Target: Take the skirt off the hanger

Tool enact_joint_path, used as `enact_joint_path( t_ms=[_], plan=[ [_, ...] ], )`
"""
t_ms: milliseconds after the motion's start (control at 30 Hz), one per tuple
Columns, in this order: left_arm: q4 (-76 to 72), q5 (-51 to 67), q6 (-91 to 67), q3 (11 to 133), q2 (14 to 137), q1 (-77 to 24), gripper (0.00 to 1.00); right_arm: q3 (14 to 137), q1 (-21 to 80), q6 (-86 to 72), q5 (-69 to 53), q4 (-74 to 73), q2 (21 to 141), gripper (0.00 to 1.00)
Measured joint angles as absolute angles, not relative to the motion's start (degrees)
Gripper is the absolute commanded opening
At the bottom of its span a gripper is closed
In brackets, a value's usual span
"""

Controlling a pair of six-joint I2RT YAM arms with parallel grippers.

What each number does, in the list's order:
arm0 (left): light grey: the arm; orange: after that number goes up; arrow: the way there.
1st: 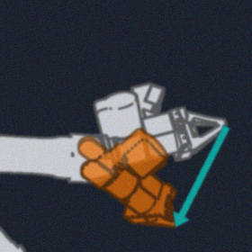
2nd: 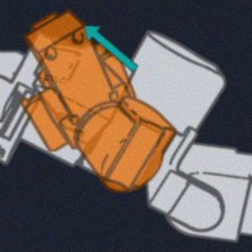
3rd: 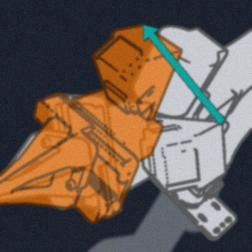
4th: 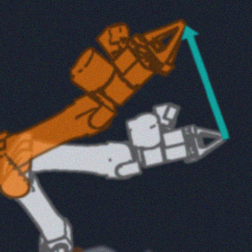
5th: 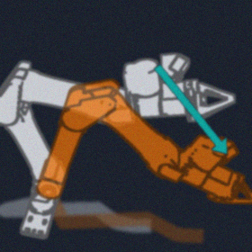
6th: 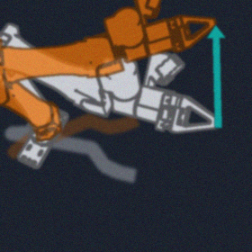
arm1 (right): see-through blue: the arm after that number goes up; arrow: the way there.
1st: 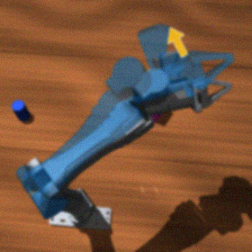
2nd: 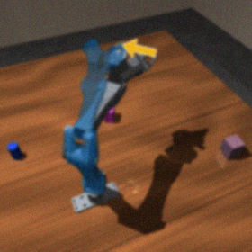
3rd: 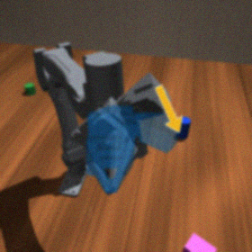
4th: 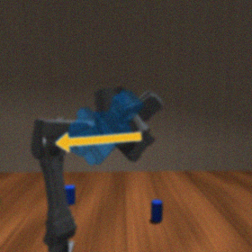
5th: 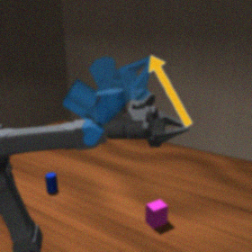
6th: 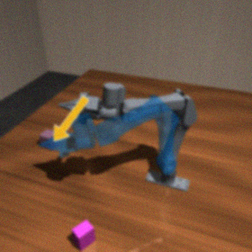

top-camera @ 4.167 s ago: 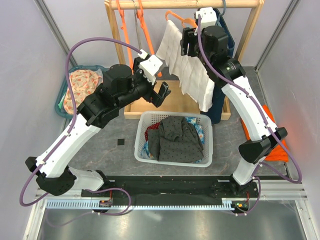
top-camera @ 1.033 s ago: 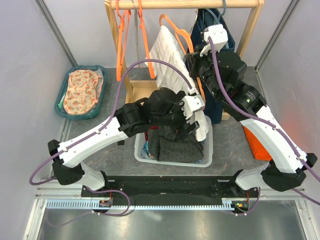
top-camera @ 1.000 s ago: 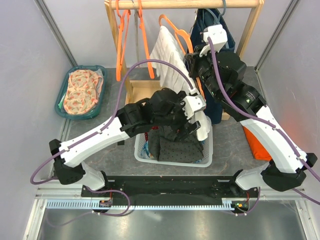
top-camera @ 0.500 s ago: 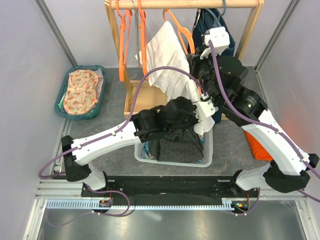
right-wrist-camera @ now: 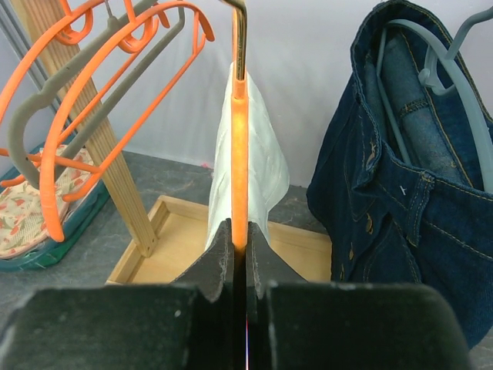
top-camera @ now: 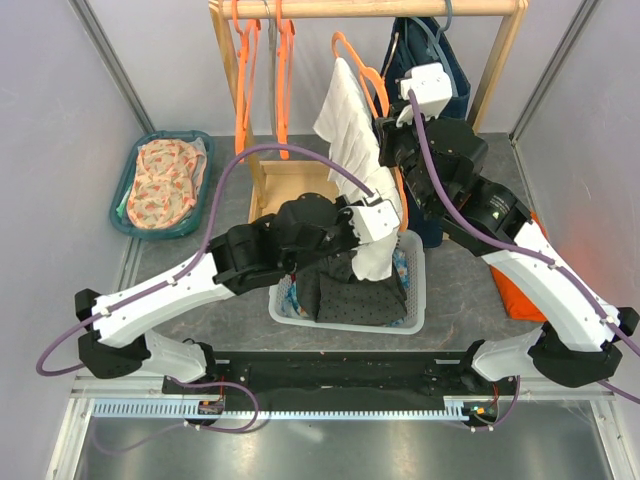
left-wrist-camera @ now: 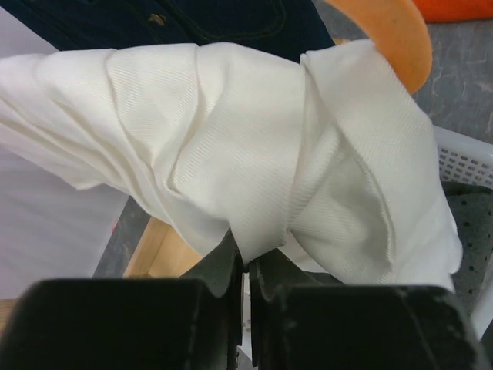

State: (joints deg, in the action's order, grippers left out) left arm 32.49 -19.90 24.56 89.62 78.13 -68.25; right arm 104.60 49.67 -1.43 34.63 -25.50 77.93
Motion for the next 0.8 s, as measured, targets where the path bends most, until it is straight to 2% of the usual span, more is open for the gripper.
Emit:
enact_joint_path(
  t_ms=[433, 533, 800],
  plan=[
    [33.17, -21.65, 28.86, 91.9, 76.53, -67.61, 0.02, 102.45, 49.78, -0.95, 36.88, -26.79, 76.51, 0.0],
    [34.06, -22.94, 30.48, 97.65, 77.01, -67.46, 0.02, 99.88, 49.89, -0.8, 38.41, -27.22, 74.91, 0.0],
    [31.51, -23.51, 32.01, 123.17, 77.45, -67.29, 0.02, 91.57, 50.15, -0.73, 40.64, -27.97, 69.01, 0.0]
  ],
)
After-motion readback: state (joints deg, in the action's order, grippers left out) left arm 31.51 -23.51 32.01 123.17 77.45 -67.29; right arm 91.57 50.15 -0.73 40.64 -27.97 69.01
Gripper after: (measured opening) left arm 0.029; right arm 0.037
